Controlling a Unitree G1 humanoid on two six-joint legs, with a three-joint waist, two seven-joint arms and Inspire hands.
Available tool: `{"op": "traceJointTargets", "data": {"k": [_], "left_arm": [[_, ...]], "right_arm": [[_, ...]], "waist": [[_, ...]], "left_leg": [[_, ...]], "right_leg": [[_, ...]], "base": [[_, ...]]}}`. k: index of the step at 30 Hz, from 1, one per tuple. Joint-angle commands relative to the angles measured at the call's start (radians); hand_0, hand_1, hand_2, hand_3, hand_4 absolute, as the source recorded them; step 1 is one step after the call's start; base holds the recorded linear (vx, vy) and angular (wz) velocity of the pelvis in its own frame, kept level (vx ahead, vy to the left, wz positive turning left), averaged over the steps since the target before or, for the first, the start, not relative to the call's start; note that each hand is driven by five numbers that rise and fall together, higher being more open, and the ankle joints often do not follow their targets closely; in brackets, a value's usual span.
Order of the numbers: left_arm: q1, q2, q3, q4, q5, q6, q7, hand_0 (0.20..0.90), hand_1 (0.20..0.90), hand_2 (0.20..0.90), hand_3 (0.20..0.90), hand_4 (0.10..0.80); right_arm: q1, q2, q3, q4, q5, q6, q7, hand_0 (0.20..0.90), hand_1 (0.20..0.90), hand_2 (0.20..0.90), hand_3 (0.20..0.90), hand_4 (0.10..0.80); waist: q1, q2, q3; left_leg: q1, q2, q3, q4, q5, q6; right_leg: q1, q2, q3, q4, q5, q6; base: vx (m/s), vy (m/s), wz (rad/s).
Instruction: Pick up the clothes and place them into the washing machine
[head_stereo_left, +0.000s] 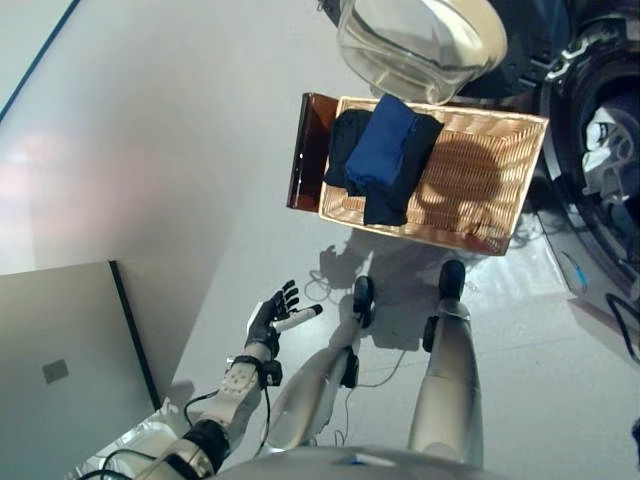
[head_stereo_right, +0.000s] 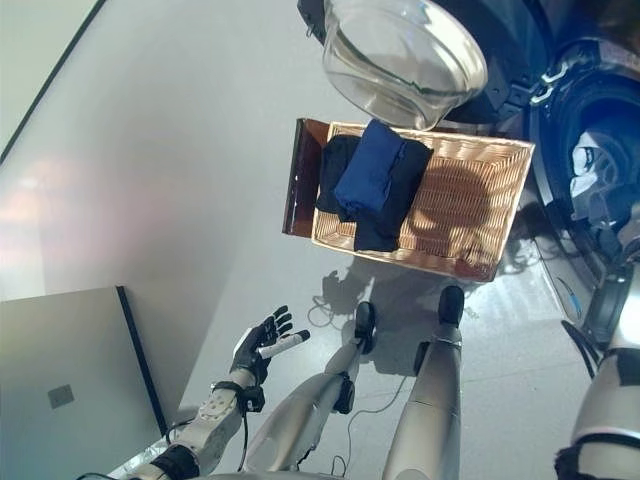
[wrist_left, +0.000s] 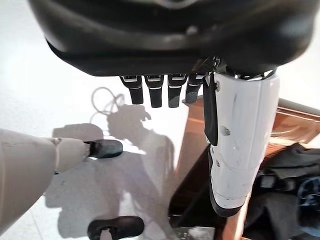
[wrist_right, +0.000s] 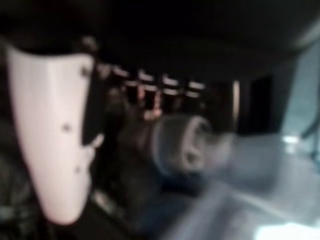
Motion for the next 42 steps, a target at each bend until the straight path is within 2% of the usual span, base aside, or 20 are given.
{"op": "traceJointTargets", "data": {"k": [1, 10, 15, 20, 25, 30, 34, 37, 40, 42], "left_arm": [[0.077, 0.030, 0.058, 0.063, -0.006, -0.028, -0.012, 0.900, 0.900, 0.900, 0.900, 0.800], [0.070, 0.012, 0.128, 0.099, 0.007, -0.042, -0.019, 0.900, 0.900, 0.900, 0.900, 0.800], [0.054, 0.023, 0.174, 0.143, 0.019, -0.043, -0.008, 0.900, 0.900, 0.900, 0.900, 0.800], [0.048, 0.047, 0.205, 0.122, 0.019, -0.052, 0.005, 0.900, 0.900, 0.900, 0.900, 0.800], [0.055, 0.066, 0.239, 0.121, 0.020, -0.054, 0.013, 0.900, 0.900, 0.900, 0.900, 0.800], [0.070, 0.072, 0.273, 0.138, 0.004, -0.047, 0.007, 0.900, 0.900, 0.900, 0.900, 0.800], [0.086, 0.080, 0.287, 0.145, 0.001, -0.038, -0.001, 0.900, 0.900, 0.900, 0.900, 0.800], [0.075, 0.086, 0.293, 0.165, -0.001, -0.036, -0.001, 0.900, 0.900, 0.900, 0.900, 0.800], [0.072, 0.096, 0.286, 0.159, 0.005, -0.036, -0.003, 0.900, 0.900, 0.900, 0.900, 0.800], [0.073, 0.114, 0.272, 0.129, 0.009, -0.035, -0.011, 0.900, 0.900, 0.900, 0.900, 0.800]], "right_arm": [[0.004, -0.109, 0.158, -0.126, -0.154, -0.095, 0.018, 0.900, 0.900, 0.900, 0.900, 0.800], [0.322, 0.084, 0.144, -0.355, -0.339, -0.152, 0.067, 0.900, 0.900, 0.900, 0.900, 0.800], [0.394, 0.204, 0.170, -0.368, -0.448, -0.134, 0.062, 0.900, 0.900, 0.900, 0.900, 0.800], [0.449, 0.290, 0.095, -0.393, -0.398, -0.156, 0.040, 0.900, 0.900, 0.900, 0.900, 0.800], [0.498, 0.365, 0.113, -0.457, -0.420, -0.161, 0.044, 0.900, 0.900, 0.900, 0.900, 0.800], [0.518, 0.447, 0.105, -0.445, -0.373, -0.157, 0.080, 0.900, 0.900, 0.900, 0.900, 0.800], [0.475, 0.504, 0.134, -0.411, -0.390, -0.142, 0.088, 0.900, 0.900, 0.900, 0.900, 0.800], [0.430, 0.542, 0.107, -0.355, -0.362, -0.135, 0.079, 0.900, 0.900, 0.900, 0.900, 0.800], [0.410, 0.544, 0.082, -0.317, -0.325, -0.134, 0.079, 0.900, 0.900, 0.900, 0.900, 0.800], [0.393, 0.524, 0.029, -0.260, -0.251, -0.128, 0.088, 0.900, 0.900, 0.900, 0.900, 0.800]], "waist": [[-0.012, -0.034, -0.078], [-0.029, -0.092, -0.073], [-0.034, -0.133, -0.081], [-0.025, -0.150, -0.076], [-0.020, -0.180, -0.075], [-0.003, -0.216, -0.084], [0.023, -0.245, -0.092], [0.056, -0.261, -0.088], [0.074, -0.265, -0.091], [0.111, -0.261, -0.081]], "left_leg": [[0.030, -0.002, 0.031, -0.015, -0.047, -0.087], [0.085, 0.003, 0.041, -0.015, -0.056, -0.064], [0.115, 0.011, 0.041, -0.015, -0.061, -0.050], [0.132, 0.010, 0.039, -0.015, -0.064, -0.040], [0.145, 0.016, 0.038, -0.015, -0.064, -0.037], [0.171, 0.025, 0.030, -0.015, -0.069, -0.031], [0.181, 0.033, 0.024, -0.015, -0.069, -0.030], [0.181, 0.039, 0.013, -0.015, -0.067, -0.033], [0.168, 0.037, -0.003, -0.015, -0.061, -0.032], [0.159, 0.036, -0.024, -0.015, -0.056, -0.037]], "right_leg": [[0.185, 0.036, -0.022, -0.244, 0.113, 0.036], [0.270, 0.044, -0.027, -0.287, 0.137, 0.040], [0.320, 0.049, -0.034, -0.330, 0.156, 0.042], [0.348, 0.042, -0.042, -0.347, 0.162, 0.047], [0.375, 0.044, -0.055, -0.360, 0.168, 0.048], [0.416, 0.047, -0.074, -0.380, 0.170, 0.050], [0.441, 0.051, -0.093, -0.403, 0.176, 0.052], [0.457, 0.051, -0.118, -0.416, 0.177, 0.054], [0.459, 0.048, -0.141, -0.424, 0.181, 0.055], [0.480, 0.035, -0.191, -0.434, 0.178, 0.062]], "base": [[-0.004, 0.037, -0.06], [0.011, 0.039, -0.09], [-0.001, 0.031, -0.08], [-0.029, 0.041, 0.04], [-0.020, 0.017, 0.05], [0.010, 0.000, 0.06], [0.004, 0.008, 0.11], [-0.007, -0.004, 0.26], [-0.007, -0.018, 0.45], [0.007, -0.020, 0.67]]}}
